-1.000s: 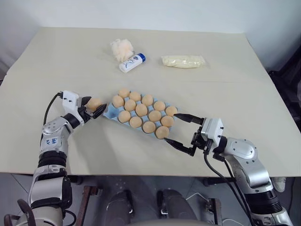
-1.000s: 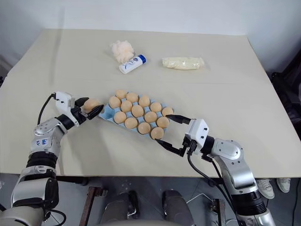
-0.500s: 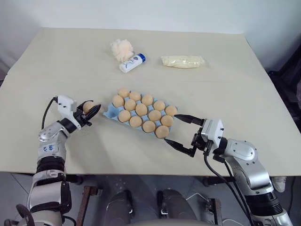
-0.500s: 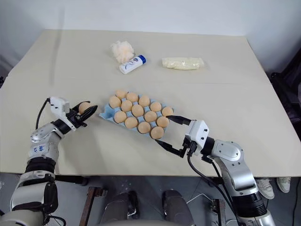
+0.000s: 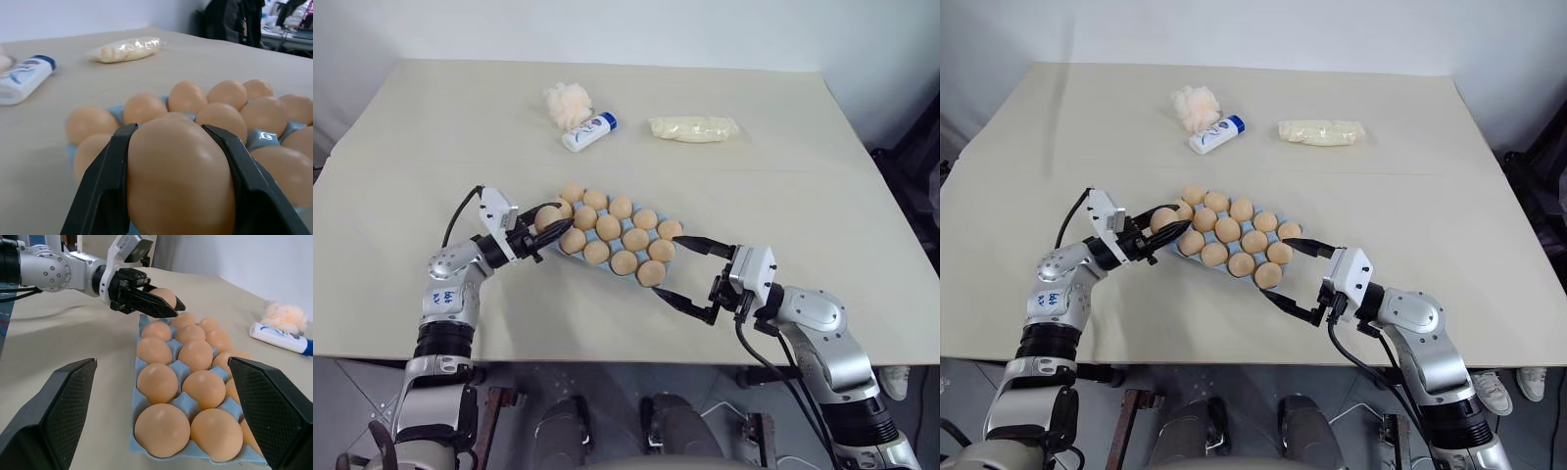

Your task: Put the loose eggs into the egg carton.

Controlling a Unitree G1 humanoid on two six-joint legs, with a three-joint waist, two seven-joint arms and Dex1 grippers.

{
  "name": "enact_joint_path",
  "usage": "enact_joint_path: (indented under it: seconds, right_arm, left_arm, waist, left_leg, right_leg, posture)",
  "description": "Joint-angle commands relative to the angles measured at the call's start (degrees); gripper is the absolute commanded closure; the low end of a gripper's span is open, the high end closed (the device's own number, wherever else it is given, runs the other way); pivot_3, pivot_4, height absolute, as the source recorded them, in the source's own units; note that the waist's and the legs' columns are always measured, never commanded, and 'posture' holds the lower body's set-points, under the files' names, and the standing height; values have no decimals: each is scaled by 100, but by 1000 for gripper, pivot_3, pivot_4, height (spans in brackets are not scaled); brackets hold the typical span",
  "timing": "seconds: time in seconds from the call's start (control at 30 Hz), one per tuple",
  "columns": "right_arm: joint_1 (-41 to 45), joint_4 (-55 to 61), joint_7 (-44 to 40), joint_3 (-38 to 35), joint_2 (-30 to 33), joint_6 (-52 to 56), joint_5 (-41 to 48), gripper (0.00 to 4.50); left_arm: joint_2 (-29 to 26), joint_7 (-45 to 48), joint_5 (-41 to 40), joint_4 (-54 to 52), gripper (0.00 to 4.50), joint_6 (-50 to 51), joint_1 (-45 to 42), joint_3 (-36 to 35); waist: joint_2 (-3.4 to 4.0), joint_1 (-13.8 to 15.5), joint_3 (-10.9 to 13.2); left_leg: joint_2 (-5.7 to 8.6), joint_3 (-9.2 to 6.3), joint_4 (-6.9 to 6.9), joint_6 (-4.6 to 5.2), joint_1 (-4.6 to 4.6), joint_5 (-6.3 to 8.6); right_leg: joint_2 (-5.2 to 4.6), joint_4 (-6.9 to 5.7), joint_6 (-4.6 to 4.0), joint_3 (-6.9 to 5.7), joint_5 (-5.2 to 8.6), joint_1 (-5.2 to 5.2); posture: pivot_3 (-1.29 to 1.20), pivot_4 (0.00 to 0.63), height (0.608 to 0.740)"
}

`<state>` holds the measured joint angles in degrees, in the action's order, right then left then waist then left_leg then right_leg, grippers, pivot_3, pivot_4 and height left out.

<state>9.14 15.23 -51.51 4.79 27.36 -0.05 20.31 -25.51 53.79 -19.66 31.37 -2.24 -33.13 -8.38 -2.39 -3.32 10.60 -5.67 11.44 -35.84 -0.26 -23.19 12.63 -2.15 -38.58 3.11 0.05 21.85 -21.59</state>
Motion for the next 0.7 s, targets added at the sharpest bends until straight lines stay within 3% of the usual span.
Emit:
enact_joint_path:
  seconds: [0.03,0.17,0.47,0.7]
  right_arm:
    - [-72,275,82,-32,-29,-56,30,0]
    - [-159,324,137,-72,-8,-60,40,0]
    - [-123,182,-22,-196,155,-63,114,0]
    - [-214,-11,-274,-478,488,-60,245,0]
  left_arm:
    - [-125,286,-126,35,2038,-192,78,-150]
    - [-399,335,-205,-246,866,-304,370,-410]
    - [-1520,990,-14,-1146,866,-33,1111,-243]
    - [-1872,1386,-39,-1740,866,-90,1704,-206]
  waist:
    - [0,4,0]
    - [0,-3,0]
    - [1,6,1]
    - [3,10,2]
  left_leg:
    - [0,0,1,-1,0,0]
    - [-3,2,6,-4,-1,4]
    - [2,2,14,-28,0,21]
    - [5,0,37,-28,0,21]
  right_leg:
    - [1,1,0,0,0,0]
    - [2,5,0,1,1,-2]
    - [-11,7,-4,-2,3,-2]
    - [-16,32,-7,-6,5,-1]
  posture:
    - [0,150,740]
    - [0,150,740]
    - [0,150,740]
    - [0,150,740]
